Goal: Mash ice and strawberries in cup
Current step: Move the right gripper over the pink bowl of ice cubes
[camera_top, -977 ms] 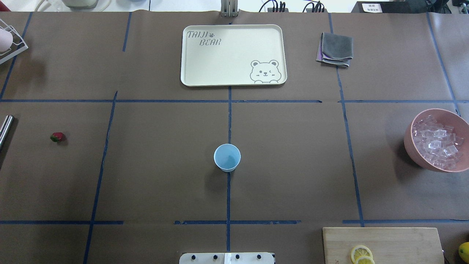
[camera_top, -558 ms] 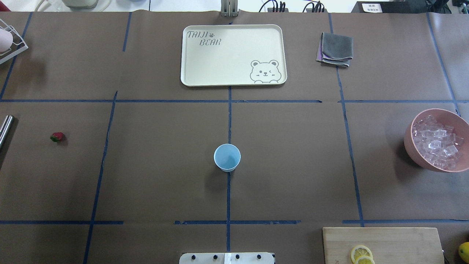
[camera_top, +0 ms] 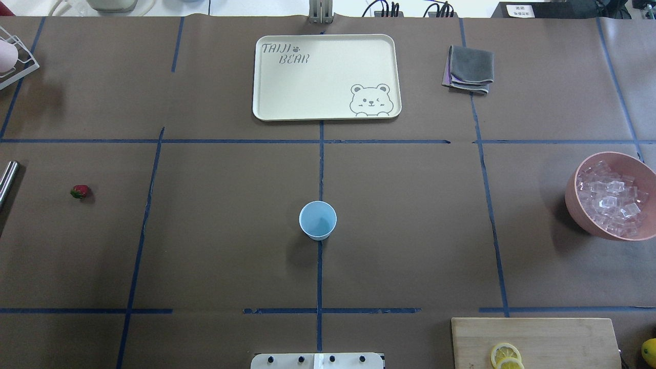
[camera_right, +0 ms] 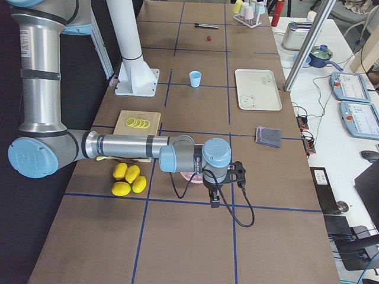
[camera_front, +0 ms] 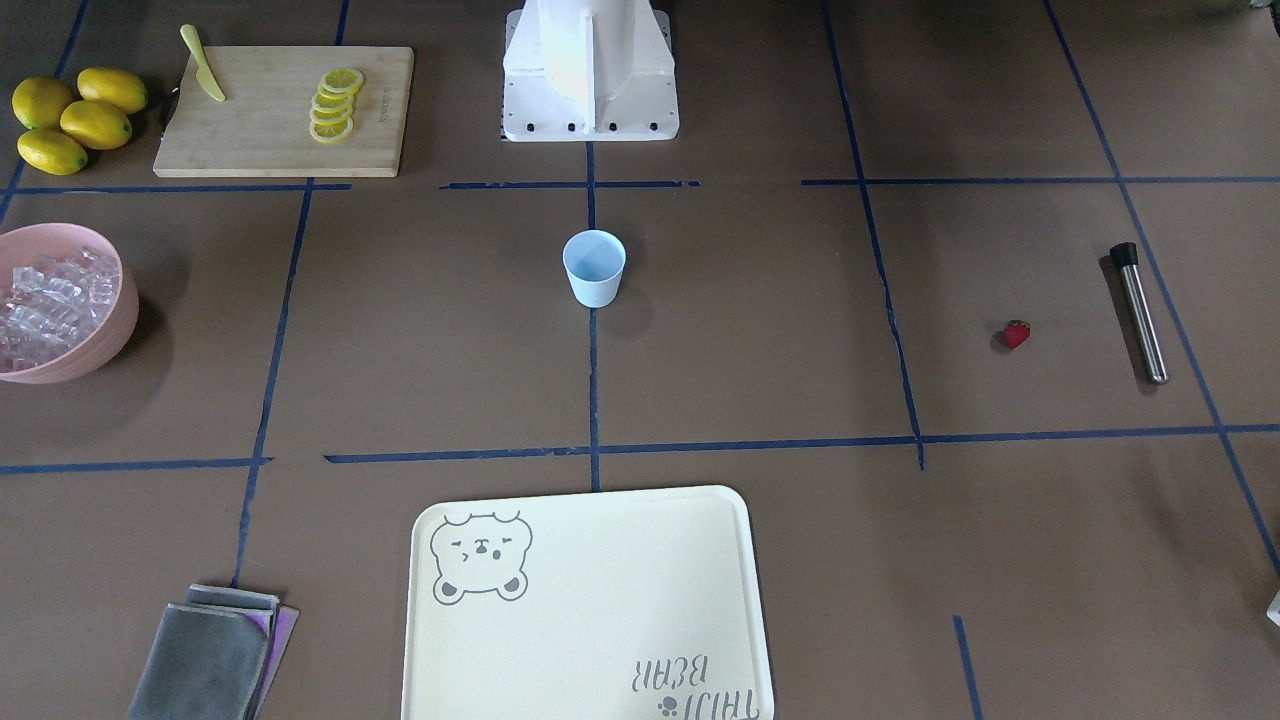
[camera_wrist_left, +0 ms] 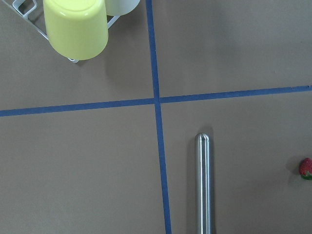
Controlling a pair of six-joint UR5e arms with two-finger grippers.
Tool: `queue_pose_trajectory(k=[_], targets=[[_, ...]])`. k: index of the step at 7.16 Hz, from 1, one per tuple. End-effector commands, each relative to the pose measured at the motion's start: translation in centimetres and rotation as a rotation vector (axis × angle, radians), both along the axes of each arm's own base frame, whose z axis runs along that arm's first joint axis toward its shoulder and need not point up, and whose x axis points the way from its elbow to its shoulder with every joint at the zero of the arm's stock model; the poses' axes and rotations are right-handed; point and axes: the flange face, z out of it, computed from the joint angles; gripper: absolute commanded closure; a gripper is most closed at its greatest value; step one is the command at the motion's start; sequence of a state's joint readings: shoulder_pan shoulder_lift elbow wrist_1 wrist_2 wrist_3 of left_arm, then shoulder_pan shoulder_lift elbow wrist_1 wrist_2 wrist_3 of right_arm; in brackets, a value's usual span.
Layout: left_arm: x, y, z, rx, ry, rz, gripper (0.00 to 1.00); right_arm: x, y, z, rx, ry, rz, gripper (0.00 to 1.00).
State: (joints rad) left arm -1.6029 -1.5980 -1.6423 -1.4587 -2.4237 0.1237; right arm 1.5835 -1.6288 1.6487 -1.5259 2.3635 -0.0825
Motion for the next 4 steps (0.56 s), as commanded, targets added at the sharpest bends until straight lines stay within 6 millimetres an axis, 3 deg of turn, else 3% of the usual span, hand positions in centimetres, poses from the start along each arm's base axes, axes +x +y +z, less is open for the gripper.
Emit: queue_pose_trajectory(k=[1,3,4], targets=[[0.0,0.1,-0.3,0.003,0.0,-0.003,0.0,-1.6,0.6,-2.8,-0.006,0.004,0.027,0.01],[-0.1,0.2,-0.6,0.008,-0.002,-0.005,0.0,-6.1,2.7,-6.2,-0.037,0.029,0.03,0.02],[-0.1,0.1,-0.7,0.011,0.0,-0.005,0.0,-7.2,3.3,-6.8,-0.028,0.031,0.004,0.03]])
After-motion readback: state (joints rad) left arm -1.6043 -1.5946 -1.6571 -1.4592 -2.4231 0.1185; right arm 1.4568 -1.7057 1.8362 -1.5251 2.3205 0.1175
